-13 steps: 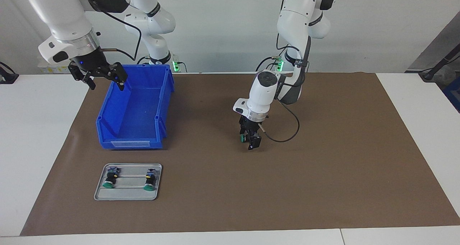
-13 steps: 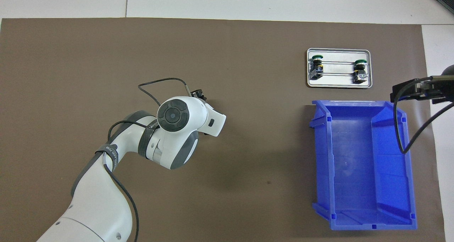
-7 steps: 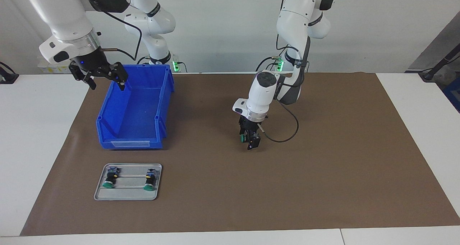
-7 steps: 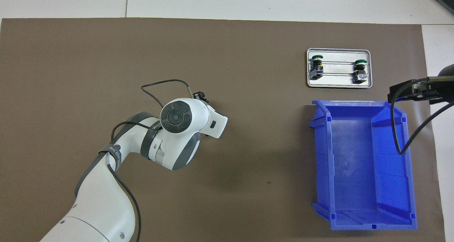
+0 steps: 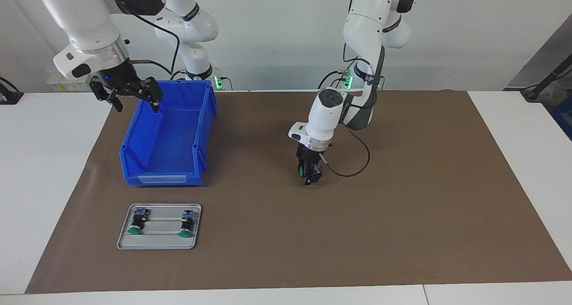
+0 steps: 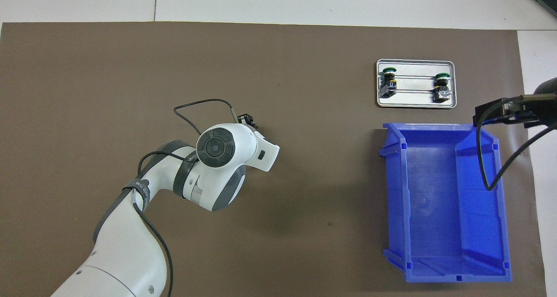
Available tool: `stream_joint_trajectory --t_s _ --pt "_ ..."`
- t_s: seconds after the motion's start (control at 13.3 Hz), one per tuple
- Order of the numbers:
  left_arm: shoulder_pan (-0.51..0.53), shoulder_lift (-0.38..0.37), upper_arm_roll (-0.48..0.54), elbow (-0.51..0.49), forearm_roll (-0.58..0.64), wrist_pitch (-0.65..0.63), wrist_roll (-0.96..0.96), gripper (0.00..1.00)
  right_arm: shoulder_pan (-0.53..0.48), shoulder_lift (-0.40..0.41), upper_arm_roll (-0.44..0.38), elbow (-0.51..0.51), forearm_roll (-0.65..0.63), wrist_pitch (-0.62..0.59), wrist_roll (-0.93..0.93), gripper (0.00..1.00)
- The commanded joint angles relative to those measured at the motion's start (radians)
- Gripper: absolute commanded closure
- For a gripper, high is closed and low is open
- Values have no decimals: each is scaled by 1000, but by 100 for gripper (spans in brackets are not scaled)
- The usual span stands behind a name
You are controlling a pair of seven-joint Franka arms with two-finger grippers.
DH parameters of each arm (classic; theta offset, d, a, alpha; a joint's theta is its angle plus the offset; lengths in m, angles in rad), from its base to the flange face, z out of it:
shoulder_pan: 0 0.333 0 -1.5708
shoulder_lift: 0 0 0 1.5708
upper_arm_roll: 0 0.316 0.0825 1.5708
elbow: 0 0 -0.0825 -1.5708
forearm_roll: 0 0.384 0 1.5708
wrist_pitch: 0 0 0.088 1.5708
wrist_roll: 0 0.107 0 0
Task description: Place and press button with both arms
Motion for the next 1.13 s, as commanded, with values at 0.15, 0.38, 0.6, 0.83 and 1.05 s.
stream_joint_trajectory --t_s 0.15,0.38,0.6,0.83,1.05 --pt "-14 10 20 -20 -11 78 31 61 -5 -20 4 -24 4 4 6 0" --pt "-11 14 20 -20 -11 99 30 75 -5 -20 4 -24 4 4 6 0" --pt "-5 14 19 -13 -11 102 23 78 -5 -22 4 -22 4 4 5 0" --pt "3 19 16 0 -41 102 20 74 -5 -20 4 -22 4 4 6 0" --pt "30 16 16 46 -70 79 29 63 -5 -20 6 -24 4 4 6 0"
